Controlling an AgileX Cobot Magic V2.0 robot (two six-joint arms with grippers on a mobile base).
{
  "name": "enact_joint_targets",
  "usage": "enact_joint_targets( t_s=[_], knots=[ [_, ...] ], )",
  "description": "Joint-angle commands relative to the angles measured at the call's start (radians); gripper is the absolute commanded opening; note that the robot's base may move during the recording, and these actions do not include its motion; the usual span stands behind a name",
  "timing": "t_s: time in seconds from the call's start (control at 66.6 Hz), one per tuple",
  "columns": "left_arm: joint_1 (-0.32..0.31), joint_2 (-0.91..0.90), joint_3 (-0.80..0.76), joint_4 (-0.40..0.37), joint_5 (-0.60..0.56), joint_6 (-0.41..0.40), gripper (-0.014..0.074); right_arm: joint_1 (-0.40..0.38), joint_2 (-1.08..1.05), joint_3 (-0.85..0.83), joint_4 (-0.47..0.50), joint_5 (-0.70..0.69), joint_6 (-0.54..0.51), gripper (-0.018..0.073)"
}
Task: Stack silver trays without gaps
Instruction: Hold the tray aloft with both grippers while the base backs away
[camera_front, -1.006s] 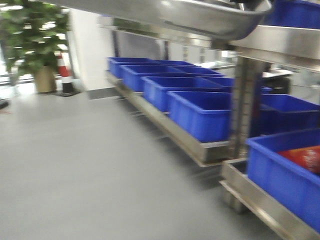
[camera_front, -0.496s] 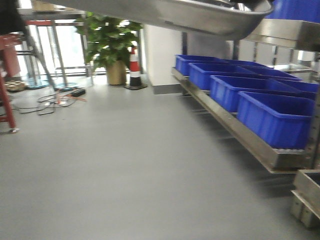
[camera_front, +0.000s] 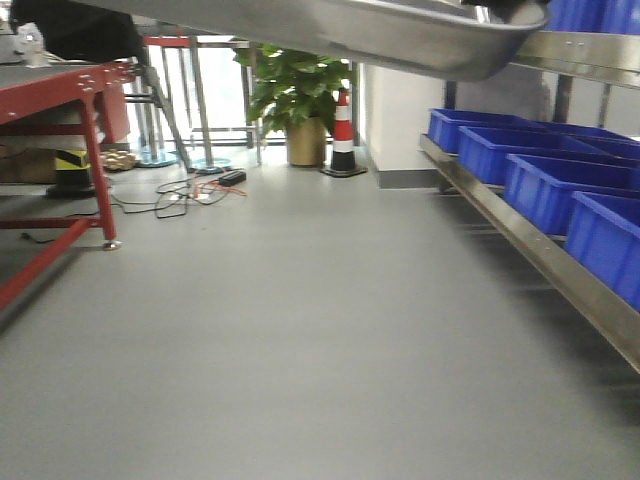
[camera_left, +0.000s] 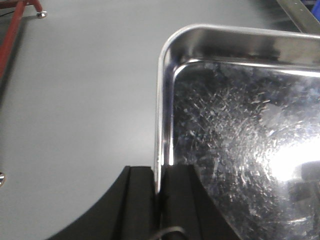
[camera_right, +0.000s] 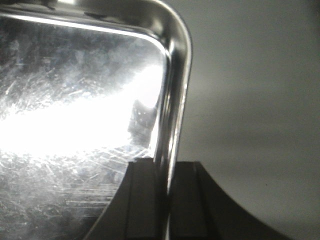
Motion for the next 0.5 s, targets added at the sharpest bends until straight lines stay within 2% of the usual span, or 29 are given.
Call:
enact_joint_targets(
  t_s=[0.0,0.481],
  knots=[
    [-0.006,-0.003,-0.006,0.058,-0.009,0.001,-0.0016,0.004,-0.006,-0.005,-0.020,-0.008,-0.024,-0.0022],
    [-0.006,-0.003,-0.006,0.058,-0.009,0.001,-0.0016,0.004,-0.006,-0.005,-0.020,-0.008,-0.024,-0.0022]
  ],
)
